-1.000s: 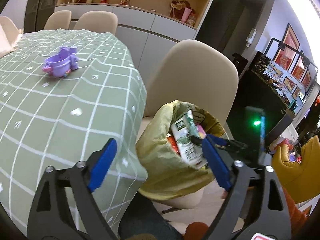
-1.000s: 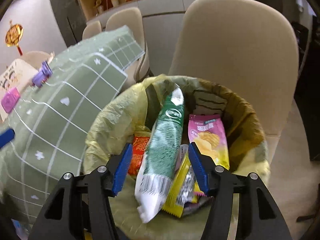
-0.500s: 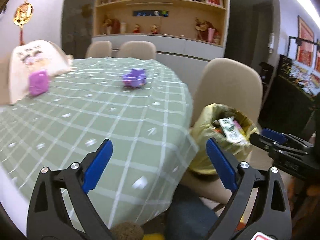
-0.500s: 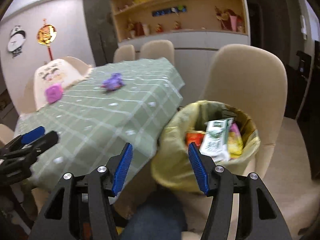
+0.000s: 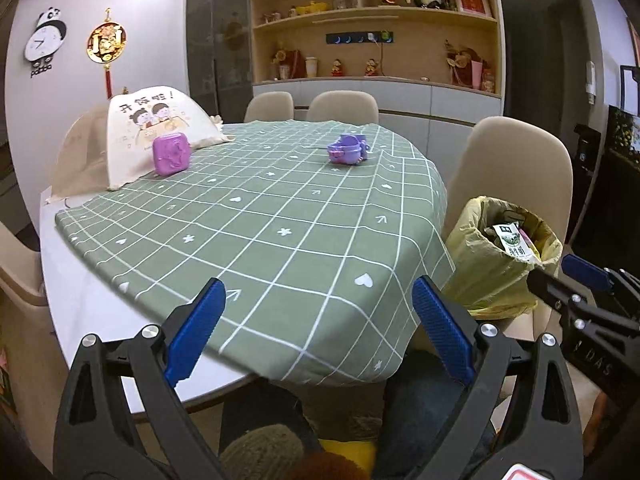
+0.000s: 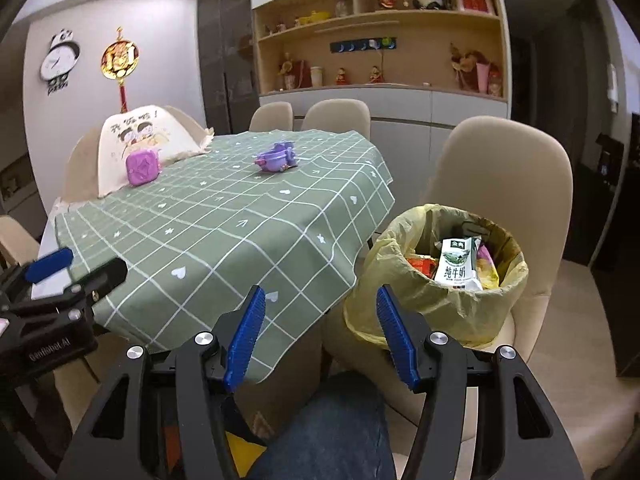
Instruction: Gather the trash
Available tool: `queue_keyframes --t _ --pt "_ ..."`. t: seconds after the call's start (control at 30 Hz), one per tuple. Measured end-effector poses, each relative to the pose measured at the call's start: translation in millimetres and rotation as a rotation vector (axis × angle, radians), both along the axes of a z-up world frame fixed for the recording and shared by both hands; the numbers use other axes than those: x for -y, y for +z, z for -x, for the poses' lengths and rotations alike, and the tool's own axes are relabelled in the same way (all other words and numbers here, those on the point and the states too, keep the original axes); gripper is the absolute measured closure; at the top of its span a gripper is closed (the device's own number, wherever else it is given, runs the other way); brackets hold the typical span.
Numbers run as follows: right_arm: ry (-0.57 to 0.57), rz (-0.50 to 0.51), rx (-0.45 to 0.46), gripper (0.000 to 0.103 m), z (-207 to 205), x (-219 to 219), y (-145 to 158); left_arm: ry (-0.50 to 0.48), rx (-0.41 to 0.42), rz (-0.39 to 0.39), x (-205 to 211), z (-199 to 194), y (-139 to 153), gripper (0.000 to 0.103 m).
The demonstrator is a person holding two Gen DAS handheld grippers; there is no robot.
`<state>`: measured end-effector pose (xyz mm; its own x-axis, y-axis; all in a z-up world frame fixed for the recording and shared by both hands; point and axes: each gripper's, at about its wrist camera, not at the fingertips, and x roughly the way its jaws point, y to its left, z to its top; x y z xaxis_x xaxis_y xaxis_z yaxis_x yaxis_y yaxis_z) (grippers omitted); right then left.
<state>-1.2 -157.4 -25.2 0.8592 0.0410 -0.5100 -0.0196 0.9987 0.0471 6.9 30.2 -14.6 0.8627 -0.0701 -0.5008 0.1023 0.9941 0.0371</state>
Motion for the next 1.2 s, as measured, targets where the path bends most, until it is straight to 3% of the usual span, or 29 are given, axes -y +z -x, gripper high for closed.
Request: queue_keyframes --t 1.2 --pt "-0.028 0.004 0.032 0.048 10.1 3.7 3.9 -0.033 0.046 0.0 1.2 15.1 5.6 0.013"
